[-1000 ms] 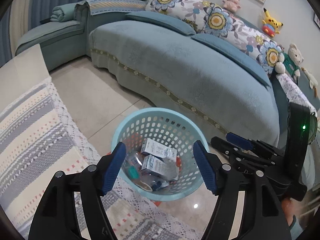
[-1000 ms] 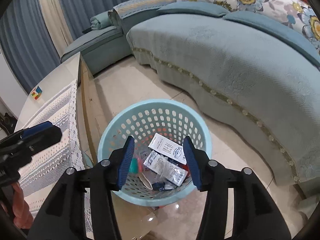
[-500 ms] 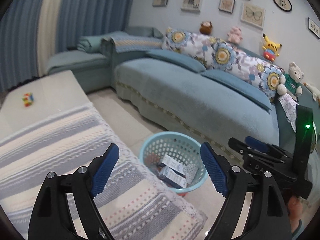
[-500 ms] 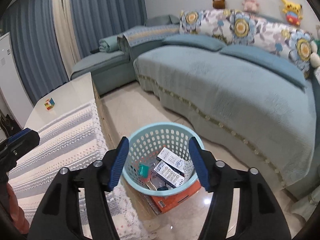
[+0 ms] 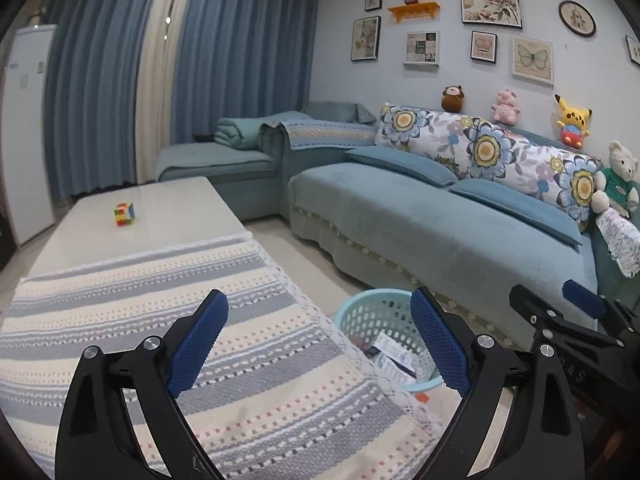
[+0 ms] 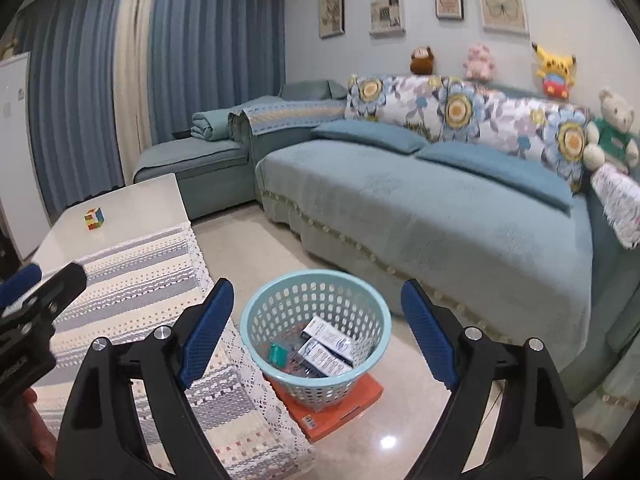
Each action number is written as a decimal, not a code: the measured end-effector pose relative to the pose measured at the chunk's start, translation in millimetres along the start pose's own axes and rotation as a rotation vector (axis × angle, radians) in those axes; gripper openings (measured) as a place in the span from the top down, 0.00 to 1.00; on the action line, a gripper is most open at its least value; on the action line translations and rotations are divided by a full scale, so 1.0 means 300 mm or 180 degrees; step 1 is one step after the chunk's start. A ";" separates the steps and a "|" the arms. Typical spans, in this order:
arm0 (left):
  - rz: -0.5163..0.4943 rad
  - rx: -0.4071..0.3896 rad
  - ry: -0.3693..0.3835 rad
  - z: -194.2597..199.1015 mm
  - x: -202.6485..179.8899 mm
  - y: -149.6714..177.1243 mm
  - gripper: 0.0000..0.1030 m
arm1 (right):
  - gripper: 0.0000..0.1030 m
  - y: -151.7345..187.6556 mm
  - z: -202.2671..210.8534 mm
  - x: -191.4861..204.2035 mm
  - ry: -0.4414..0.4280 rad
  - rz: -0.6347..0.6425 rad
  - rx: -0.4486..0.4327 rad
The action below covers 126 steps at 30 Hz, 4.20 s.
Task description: Collect trash
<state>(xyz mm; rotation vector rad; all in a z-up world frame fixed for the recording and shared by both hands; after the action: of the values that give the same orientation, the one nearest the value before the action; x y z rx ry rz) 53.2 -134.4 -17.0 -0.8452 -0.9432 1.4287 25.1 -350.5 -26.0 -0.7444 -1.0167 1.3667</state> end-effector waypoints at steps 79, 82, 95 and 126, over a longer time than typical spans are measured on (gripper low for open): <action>0.0137 -0.0081 -0.0133 0.043 0.083 -0.008 0.12 | 0.21 0.068 0.001 0.086 -0.0089 0.0110 -0.0036; 0.0128 -0.0081 -0.0137 0.044 0.083 -0.008 0.12 | 0.21 0.069 -0.001 0.088 -0.0096 0.0105 -0.0032; 0.0138 -0.0074 -0.0143 0.044 0.084 -0.007 0.12 | 0.21 0.077 -0.008 0.095 -0.0122 0.0085 -0.0025; 0.0130 -0.0059 -0.0343 0.029 0.123 -0.019 0.12 | 0.21 0.075 -0.012 0.099 -0.0150 0.0069 0.0000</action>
<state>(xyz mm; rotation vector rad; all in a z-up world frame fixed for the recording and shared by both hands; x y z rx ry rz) 44.9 -98.3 -7.3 -0.8116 -1.0269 1.5148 16.3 -318.4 -43.5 -0.7281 -1.0484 1.4086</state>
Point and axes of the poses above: each gripper's, at about its wrist camera, not at the fingertips, and z roughly against the way its jaws point, x to its left, y to its underside, the point moved 10 cm from there along -z, roughly the way its jaws point, and after that the axes turned 14 degrees about -y, right-handed, at the moved point
